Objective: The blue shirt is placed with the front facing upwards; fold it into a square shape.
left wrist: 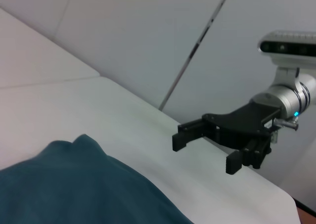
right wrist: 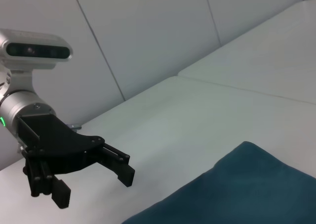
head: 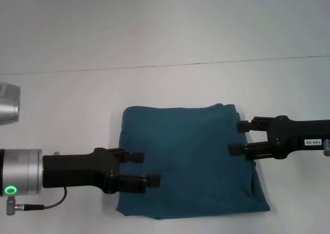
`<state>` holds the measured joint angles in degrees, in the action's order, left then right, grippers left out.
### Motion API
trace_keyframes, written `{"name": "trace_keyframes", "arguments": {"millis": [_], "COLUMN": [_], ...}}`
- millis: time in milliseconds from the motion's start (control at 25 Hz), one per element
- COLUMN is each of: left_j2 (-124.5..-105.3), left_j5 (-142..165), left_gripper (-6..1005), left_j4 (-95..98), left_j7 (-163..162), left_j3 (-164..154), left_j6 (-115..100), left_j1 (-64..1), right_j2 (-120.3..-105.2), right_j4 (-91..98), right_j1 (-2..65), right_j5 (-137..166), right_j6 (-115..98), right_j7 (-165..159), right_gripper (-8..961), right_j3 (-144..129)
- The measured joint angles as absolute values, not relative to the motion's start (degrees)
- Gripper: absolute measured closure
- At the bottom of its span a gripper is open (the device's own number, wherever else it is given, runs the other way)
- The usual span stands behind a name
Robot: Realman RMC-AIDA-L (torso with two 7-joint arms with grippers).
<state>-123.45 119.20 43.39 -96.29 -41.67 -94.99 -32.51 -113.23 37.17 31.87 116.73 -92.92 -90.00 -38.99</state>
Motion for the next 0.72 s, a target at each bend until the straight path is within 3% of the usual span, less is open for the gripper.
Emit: {"name": "trace_keyframes", "arguments": {"millis": [720], "left_j2": [-122.95], "left_j5": [119.44], "left_gripper": [62], "left_j4": [43.51], "left_j7": [-96.8], "left_j3": [-42.02], "left_j6": [-95.35], "left_j1": [-32.78], "right_j2": [-113.28], "right_j4": [37.17], "right_j1": [31.99], "right_j5": [117.15], "right_j6": [-93.14], "right_j7": [-90.36], "right_gripper": [23], "right_j3": [-39.11]}}
